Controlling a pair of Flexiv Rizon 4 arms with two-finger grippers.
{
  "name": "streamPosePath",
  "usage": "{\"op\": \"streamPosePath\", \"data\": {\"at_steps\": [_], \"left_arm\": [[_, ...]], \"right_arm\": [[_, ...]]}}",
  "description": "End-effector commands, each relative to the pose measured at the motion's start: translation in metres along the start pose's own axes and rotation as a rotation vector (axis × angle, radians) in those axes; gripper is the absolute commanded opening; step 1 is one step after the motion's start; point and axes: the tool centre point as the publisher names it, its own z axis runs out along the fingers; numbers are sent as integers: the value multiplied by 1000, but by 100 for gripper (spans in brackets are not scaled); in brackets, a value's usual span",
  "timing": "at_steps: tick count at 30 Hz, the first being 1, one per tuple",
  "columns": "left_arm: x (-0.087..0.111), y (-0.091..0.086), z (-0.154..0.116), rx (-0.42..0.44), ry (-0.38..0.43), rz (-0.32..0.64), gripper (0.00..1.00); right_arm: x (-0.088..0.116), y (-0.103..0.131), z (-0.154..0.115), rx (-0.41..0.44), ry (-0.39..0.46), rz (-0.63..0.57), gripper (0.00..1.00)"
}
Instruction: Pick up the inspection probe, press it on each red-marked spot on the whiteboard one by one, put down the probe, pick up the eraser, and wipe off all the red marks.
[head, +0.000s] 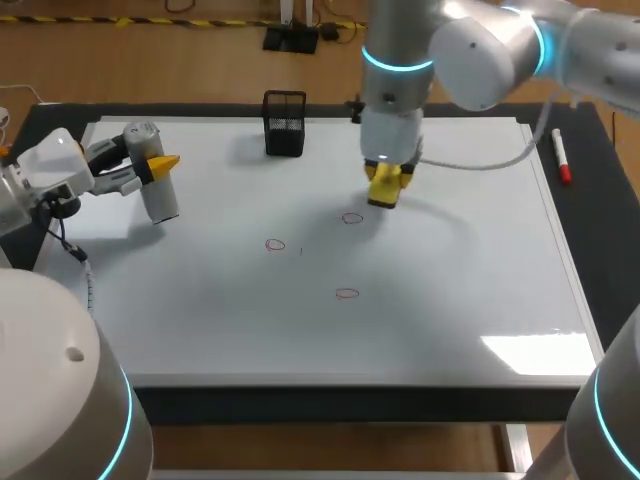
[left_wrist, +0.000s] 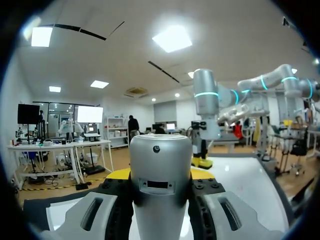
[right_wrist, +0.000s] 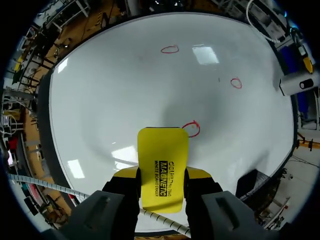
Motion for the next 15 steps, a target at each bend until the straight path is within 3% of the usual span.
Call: {"op": "streamPosePath", "data": {"at_steps": [1, 7, 15], "left_arm": [[0, -1, 0, 0, -2, 0, 0], [0, -1, 0, 0, -2, 0, 0], [0, -1, 0, 0, -2, 0, 0]], "right_arm": [[-25, 21, -2, 13, 16, -31, 0], [-64, 58, -1, -4, -28, -119, 0], [-106, 99, 10, -34, -16, -203, 0]]}}
